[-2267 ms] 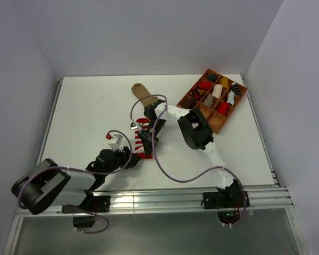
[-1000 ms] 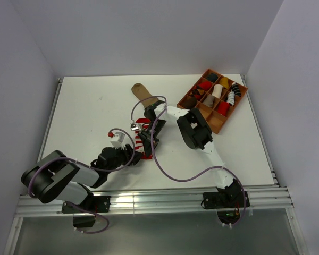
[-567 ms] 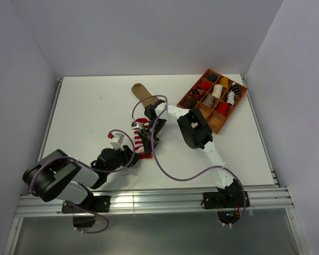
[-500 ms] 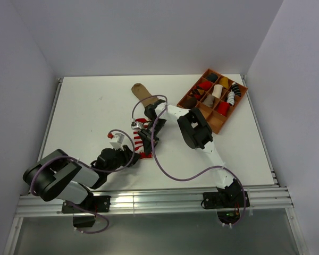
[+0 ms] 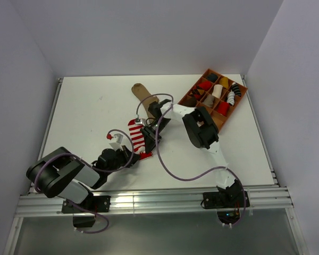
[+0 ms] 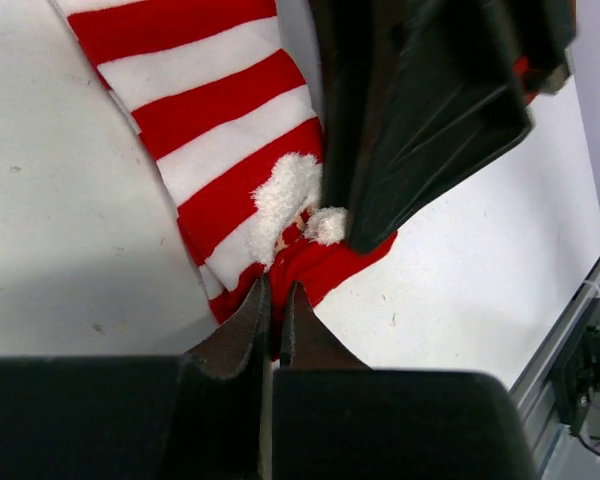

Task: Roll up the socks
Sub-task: Roll the sock at the center of the board.

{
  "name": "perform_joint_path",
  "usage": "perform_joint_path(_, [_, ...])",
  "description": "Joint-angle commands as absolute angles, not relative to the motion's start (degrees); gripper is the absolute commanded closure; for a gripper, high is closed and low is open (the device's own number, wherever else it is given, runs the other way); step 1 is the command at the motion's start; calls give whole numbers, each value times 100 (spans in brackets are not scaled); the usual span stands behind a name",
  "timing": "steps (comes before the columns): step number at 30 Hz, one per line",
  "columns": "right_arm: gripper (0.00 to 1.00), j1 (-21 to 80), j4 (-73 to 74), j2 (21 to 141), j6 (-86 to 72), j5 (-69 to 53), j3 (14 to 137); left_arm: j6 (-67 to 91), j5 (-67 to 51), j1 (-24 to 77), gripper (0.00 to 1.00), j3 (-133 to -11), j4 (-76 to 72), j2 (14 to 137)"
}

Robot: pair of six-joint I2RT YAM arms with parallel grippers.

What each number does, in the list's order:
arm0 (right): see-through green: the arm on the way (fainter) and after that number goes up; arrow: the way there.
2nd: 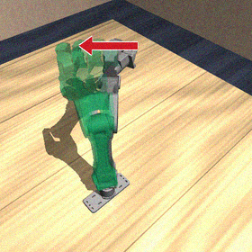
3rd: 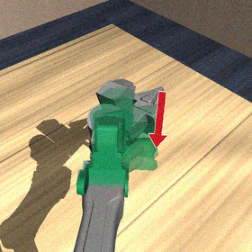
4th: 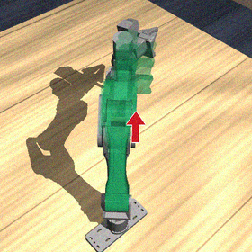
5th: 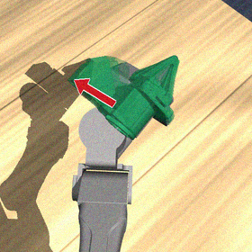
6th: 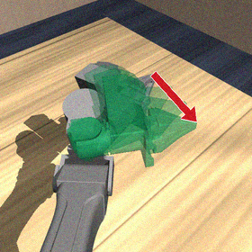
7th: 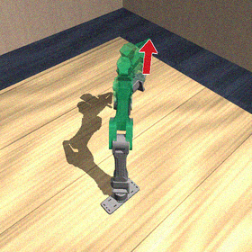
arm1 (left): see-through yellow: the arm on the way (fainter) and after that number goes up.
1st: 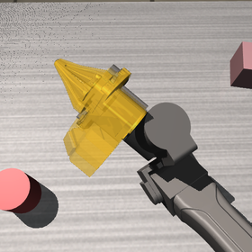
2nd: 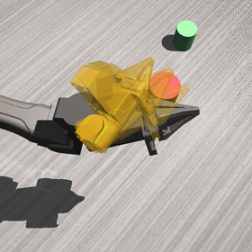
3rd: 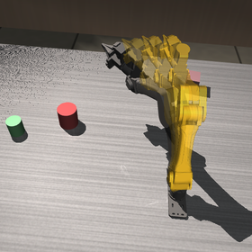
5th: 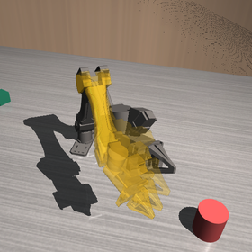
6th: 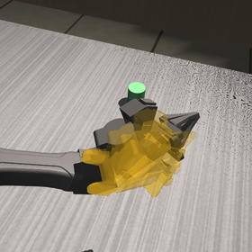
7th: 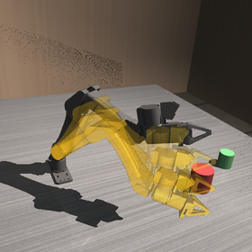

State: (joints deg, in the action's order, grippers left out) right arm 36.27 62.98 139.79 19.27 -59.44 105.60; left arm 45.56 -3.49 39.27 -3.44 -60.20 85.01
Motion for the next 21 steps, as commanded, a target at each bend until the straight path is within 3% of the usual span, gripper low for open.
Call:
perform_joint_path(1, [68,3314,5522,13185,1811,-5871,10205,4824,-448,3964,100,-220,-5609,8675])
perform_joint_path(7, [64,2874,4626,12025,1837,-5135,9397,5211,-703,3946,100,-456,-4949,8526])
perform_joint_path(14, [64,2804,2982,10180,2301,-4002,7712,5659,-1168,3727,100,-1151,-2955,8218])
perform_joint_path(21, [62,3627,1664,8861,3365,-2999,6172,5757,-2284,2963,100,-1634,-1532,8306])
